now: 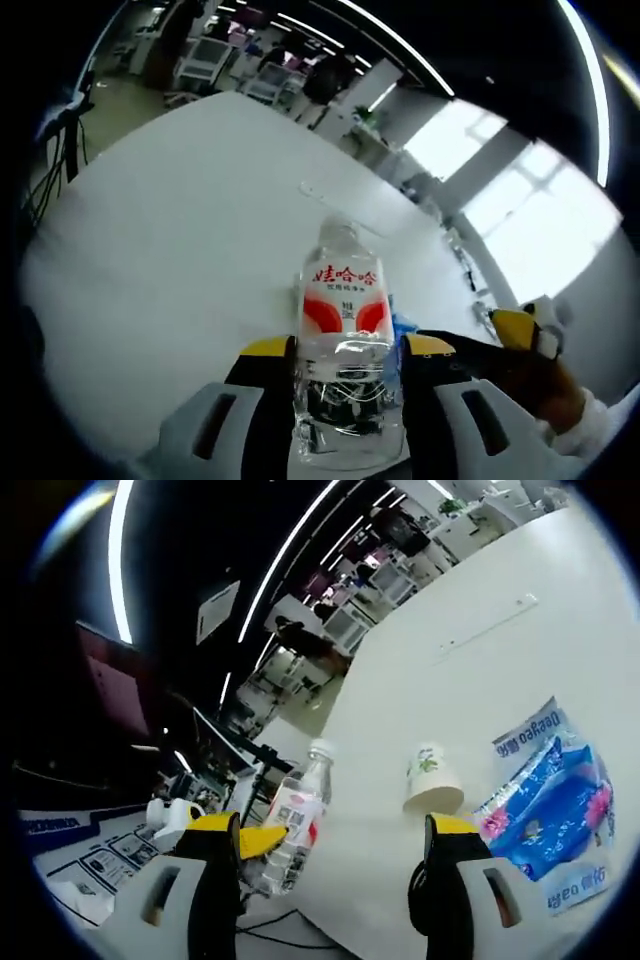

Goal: Arrange the tabletop items into an orderly group along one side of the table until the central work area is clear of visible clutter.

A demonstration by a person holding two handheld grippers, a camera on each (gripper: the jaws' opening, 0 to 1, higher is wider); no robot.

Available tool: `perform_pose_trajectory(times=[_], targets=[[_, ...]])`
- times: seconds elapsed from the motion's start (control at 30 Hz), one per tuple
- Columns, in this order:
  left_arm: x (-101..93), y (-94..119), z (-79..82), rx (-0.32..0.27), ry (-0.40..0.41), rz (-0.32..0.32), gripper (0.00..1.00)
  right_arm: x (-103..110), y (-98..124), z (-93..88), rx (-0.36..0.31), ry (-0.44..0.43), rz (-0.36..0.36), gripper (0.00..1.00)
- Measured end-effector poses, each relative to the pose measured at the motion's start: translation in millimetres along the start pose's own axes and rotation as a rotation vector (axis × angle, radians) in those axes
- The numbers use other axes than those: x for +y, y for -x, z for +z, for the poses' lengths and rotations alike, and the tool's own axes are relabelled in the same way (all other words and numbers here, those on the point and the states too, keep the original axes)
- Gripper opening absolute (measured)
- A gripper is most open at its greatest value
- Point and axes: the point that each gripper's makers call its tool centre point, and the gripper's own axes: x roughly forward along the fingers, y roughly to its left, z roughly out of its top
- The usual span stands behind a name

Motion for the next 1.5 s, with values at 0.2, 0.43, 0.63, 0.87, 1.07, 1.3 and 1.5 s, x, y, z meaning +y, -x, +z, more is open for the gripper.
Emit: perform_pose_trajectory(times=[0.2, 0.43, 0.63, 0.87, 1.07, 1.3, 1.5], targets=[[-7.1, 0, -0.2, -0.002, -0.005, -0.02, 0.37, 4, -10, 7.8, -0.007, -0.02, 0.01, 0.73], [-19.9, 6, -3.9, -0.007, -0.018, -0.04, 0.37, 0, -20, 15.4, 0.005, -0.031, 0.018, 0.73], [-26.6, 8, -3.7, -0.009, -0.034, -0.056, 0.37, 6, -24, 25.4, -0.01, -0.08, 0.054, 0.72], [-34.4, 6, -6.3, -0.003, -0.052, -0.069, 0.37, 14, -33, 28.3, 0.005, -0.075, 0.074, 0.71], [-44.9, 9, -7.6, -0.003, -0.08, -0.092, 0.37, 15, -39, 24.4, 0.03, -0.118, 0.076, 0.7], [-56.6, 11, -9.8, 0.004, -0.172, -0.124, 0.37, 20, -39, 25.5, 0.02, -0.171, 0.1, 0.62], [-57.9, 9, -11.4, 0.008, -0.185, -0.14, 0.37, 19, -38, 30.3, 0.02, -0.19, 0.095, 0.6]])
